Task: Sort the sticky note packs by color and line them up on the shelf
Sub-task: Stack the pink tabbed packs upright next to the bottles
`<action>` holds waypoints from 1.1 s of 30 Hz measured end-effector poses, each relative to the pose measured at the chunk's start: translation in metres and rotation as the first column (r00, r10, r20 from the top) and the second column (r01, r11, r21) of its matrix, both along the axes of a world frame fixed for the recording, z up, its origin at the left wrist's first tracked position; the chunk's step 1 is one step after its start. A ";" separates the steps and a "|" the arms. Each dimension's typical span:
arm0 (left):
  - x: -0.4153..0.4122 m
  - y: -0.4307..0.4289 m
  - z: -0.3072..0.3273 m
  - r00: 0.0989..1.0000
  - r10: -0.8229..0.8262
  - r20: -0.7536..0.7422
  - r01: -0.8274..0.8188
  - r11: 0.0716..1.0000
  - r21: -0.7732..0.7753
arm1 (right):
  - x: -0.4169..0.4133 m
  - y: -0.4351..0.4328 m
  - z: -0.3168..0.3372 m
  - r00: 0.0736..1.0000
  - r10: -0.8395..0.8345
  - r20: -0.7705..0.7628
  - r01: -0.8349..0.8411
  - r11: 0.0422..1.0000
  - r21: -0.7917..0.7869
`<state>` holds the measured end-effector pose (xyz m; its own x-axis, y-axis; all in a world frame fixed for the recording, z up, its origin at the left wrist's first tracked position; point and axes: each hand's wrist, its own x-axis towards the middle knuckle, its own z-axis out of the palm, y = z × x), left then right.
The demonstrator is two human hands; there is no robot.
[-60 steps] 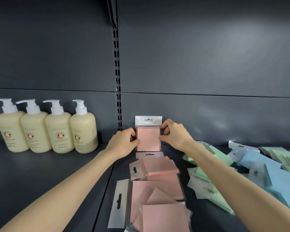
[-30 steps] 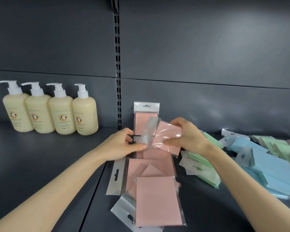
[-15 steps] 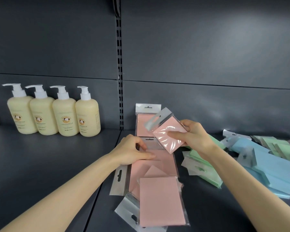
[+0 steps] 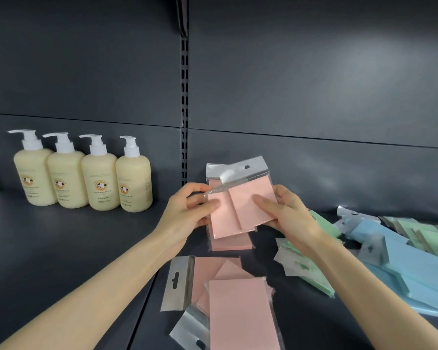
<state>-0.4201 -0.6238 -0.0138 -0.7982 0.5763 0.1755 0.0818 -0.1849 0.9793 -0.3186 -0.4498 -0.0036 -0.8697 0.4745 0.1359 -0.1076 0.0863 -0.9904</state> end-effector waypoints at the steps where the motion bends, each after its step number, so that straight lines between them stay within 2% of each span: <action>1: 0.000 0.001 -0.001 1.000 -0.024 0.009 0.024 1.000 0.012 | -0.002 -0.002 -0.002 1.000 0.006 0.010 -0.006 1.000 -0.003; 4: -0.001 0.003 -0.005 0.998 -0.060 0.000 0.060 0.998 -0.022 | -0.006 -0.007 -0.008 1.000 0.002 0.013 -0.002 1.000 0.022; 7: 0.000 0.007 -0.007 0.999 -0.029 0.039 0.031 0.998 -0.052 | -0.008 -0.009 -0.010 1.000 -0.017 -0.013 0.018 0.996 0.083; 11: 0.004 0.008 -0.006 0.996 -0.025 0.081 0.039 0.984 -0.174 | -0.008 -0.009 -0.011 0.999 0.000 -0.035 0.002 0.999 0.049; 15: 0.006 0.005 -0.005 0.997 -0.063 -0.048 0.053 0.981 -0.189 | -0.007 -0.007 -0.011 1.000 0.012 -0.027 -0.010 0.997 0.073; 21: 0.001 0.003 -0.010 0.925 0.013 -0.380 -0.117 0.960 -0.255 | -0.001 -0.001 -0.001 0.999 0.052 -0.008 -0.050 0.983 0.177; 27: 0.001 0.005 -0.014 0.897 -0.033 -0.442 -0.099 0.957 -0.272 | -0.002 0.004 -0.003 0.998 0.043 0.037 -0.053 0.943 0.327; 33: -0.004 0.008 -0.016 0.894 -0.110 -0.434 -0.088 0.908 -0.411 | 0.000 0.007 -0.002 0.999 0.035 0.024 -0.041 0.919 0.392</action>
